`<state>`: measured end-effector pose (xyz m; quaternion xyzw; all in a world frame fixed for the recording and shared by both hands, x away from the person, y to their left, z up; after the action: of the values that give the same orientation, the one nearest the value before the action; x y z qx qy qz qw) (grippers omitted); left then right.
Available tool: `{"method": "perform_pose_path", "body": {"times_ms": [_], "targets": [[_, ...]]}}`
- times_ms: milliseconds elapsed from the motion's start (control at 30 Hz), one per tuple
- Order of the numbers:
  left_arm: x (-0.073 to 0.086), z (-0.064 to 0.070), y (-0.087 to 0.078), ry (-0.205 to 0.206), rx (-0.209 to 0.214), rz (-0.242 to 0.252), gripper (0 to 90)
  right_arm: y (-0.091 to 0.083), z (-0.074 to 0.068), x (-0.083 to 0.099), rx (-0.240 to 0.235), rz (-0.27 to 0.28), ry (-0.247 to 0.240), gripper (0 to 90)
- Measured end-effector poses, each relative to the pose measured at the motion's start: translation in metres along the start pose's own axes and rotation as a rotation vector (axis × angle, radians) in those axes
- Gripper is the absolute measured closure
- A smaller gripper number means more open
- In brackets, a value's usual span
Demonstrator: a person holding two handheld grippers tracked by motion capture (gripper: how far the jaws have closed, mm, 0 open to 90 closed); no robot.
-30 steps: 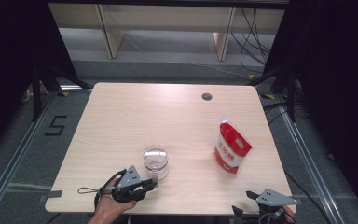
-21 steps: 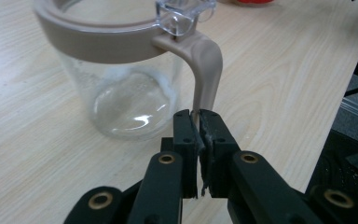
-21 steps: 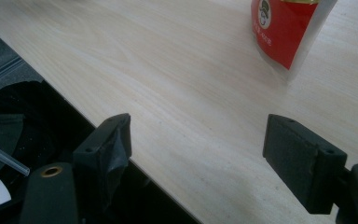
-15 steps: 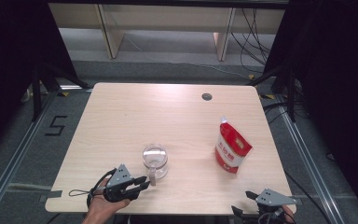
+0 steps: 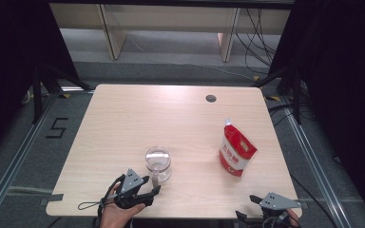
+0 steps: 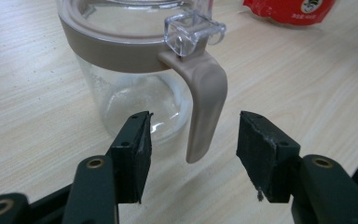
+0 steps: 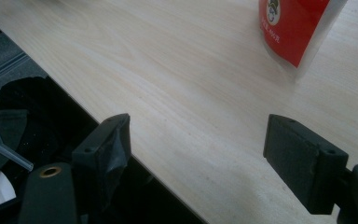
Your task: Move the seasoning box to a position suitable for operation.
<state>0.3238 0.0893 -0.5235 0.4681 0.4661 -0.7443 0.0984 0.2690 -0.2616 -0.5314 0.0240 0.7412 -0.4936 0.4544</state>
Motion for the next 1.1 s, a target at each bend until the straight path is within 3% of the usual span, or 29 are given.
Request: {"method": "perform_pose_path", "body": {"times_ms": [133,167,300,367,400,500,600,633,800,967,1100], "targets": [[0.0,0.0,0.005,-0.009,-0.034,0.005,44.8,0.0,0.002,0.0,0.001,-0.002,-0.017,23.8],[0.0,-0.001,0.006,0.002,-0.054,0.004,45.1,0.0,-0.001,0.001,-0.004,-0.011,0.018,23.7],[0.001,-0.005,0.007,0.002,-0.078,0.014,46.7,0.001,0.0,0.0,0.0,-0.001,-0.005,23.7],[0.001,-0.006,0.007,0.007,-0.08,0.021,50.0,0.001,0.001,0.0,0.011,-0.001,-0.017,23.7],[0.002,-0.008,0.006,0.009,-0.084,0.019,50.9,0.001,-0.002,0.001,-0.006,-0.003,0.015,23.6],[0.002,-0.015,0.002,0.014,-0.101,0.017,54.5,0.001,0.0,0.0,-0.006,0.001,-0.004,23.6],[0.0,-0.02,0.003,-0.008,-0.117,0.038,59.2,0.001,0.001,0.0,0.008,-0.001,-0.016,23.6],[-0.002,-0.022,0.003,0.011,-0.124,0.034,61.0,0.001,0.001,0.0,0.005,-0.002,-0.015,23.6],[-0.009,-0.025,0.006,0.038,-0.123,0.049,71.5,0.001,-0.001,0.001,0.004,-0.008,0.011,23.6],[-0.009,-0.028,0.004,0.06,-0.105,0.039,72.2,0.0,-0.001,0.001,-0.007,-0.01,0.004,23.7],[-0.009,-0.031,0.003,0.053,-0.073,0.032,72.3,0.001,-0.001,0.0,-0.006,-0.002,0.001,23.8]]}}
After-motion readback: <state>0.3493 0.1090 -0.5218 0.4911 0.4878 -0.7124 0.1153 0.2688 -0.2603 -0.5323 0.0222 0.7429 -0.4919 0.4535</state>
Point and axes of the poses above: each handheld gripper's, and its own axes: y roughly forward along the jaws, x roughly out of its underside, z roughly to its right, the point moved 6 cm from there along y, roughly forward along the jaws, and after that the axes turned 4 degrees about -z, right-handed, at the moved point
